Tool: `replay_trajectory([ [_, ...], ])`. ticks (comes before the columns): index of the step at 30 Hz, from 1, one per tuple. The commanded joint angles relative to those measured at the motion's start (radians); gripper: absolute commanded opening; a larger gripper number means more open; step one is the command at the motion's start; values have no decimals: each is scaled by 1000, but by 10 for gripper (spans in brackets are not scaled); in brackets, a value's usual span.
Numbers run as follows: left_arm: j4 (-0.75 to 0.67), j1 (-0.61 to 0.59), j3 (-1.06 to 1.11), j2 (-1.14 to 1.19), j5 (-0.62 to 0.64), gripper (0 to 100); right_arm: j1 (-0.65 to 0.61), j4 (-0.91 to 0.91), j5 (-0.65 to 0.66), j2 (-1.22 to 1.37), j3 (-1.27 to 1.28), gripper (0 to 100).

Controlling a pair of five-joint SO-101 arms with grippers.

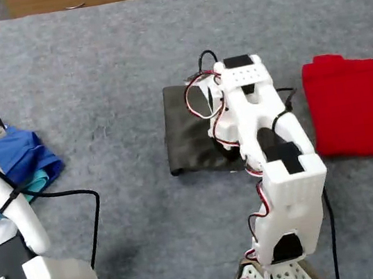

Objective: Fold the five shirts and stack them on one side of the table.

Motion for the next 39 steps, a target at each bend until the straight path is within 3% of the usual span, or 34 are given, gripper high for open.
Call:
replay_trajectory([
  [1,9,-35,-11,-41,-8,19,-27,46,-31,-71,-90,2],
  [11,9,-103,-11,-44,-8,19,-306,37,-135,-48,-111,2],
  [20,9,-123,35,-136,-37,19,-367,-20,-135,223,-122,2],
  [31,9,-123,57,-165,-37,19,-328,123,-135,-159,-223,2],
  [39,9,-124,60,-165,-35,19,-33,44,-138,-288,-223,10],
])
